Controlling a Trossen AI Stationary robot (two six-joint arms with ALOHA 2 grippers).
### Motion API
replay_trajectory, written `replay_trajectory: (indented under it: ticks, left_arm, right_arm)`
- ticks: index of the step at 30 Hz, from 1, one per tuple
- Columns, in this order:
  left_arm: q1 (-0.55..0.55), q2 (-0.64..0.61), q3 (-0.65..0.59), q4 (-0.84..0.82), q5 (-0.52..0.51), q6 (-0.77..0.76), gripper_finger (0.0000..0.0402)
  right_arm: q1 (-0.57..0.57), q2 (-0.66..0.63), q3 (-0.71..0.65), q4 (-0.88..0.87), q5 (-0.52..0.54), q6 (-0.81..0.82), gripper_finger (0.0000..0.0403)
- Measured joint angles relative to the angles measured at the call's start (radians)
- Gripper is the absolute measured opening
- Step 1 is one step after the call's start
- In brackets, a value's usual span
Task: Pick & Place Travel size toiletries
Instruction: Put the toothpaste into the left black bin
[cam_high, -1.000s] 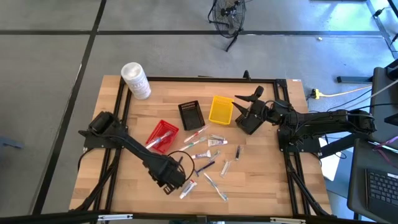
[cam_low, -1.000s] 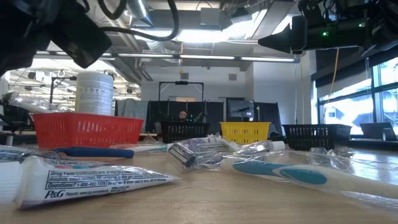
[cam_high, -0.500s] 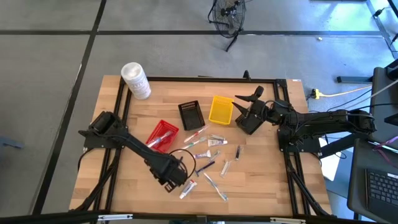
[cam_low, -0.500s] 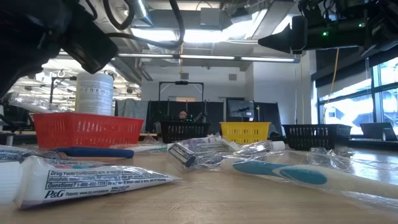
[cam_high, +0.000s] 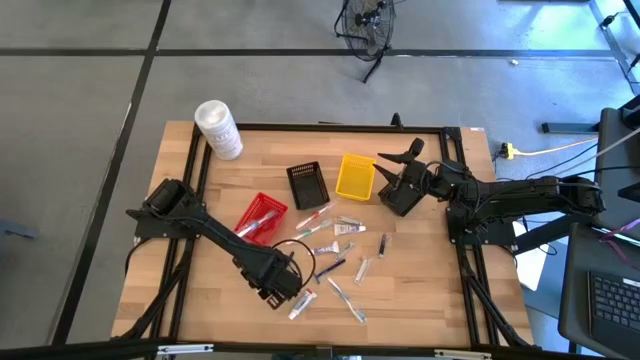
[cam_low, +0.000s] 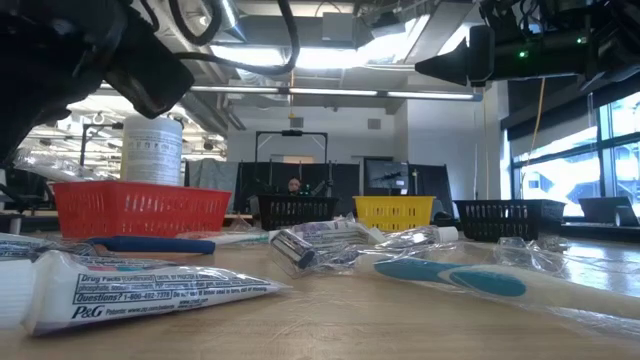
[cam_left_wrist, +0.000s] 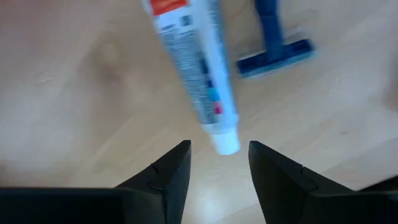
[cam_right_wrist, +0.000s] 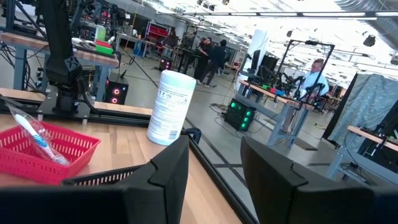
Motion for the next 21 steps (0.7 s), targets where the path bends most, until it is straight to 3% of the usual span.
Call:
replay_trajectory:
  ticks: [7,12,21]
  left_arm:
    - [-0.002,0.0,-0.034,0.097,0.009,-0.009,0.0157]
    - [-0.002,0.001,-0.108,0.137,0.073,-0.04,0.0157]
    - [-0.002,0.0,-0.119,0.16,0.035,-0.006,0.0157]
  right_arm:
    - [0.0,0.0,0.0,0.0,0.0,0.001,0.0148]
    - [0.0,0.0,0.0,0.0,0.0,0.001,0.0148]
    - [0.0,0.0,0.0,0.0,0.0,0.001,0.0148]
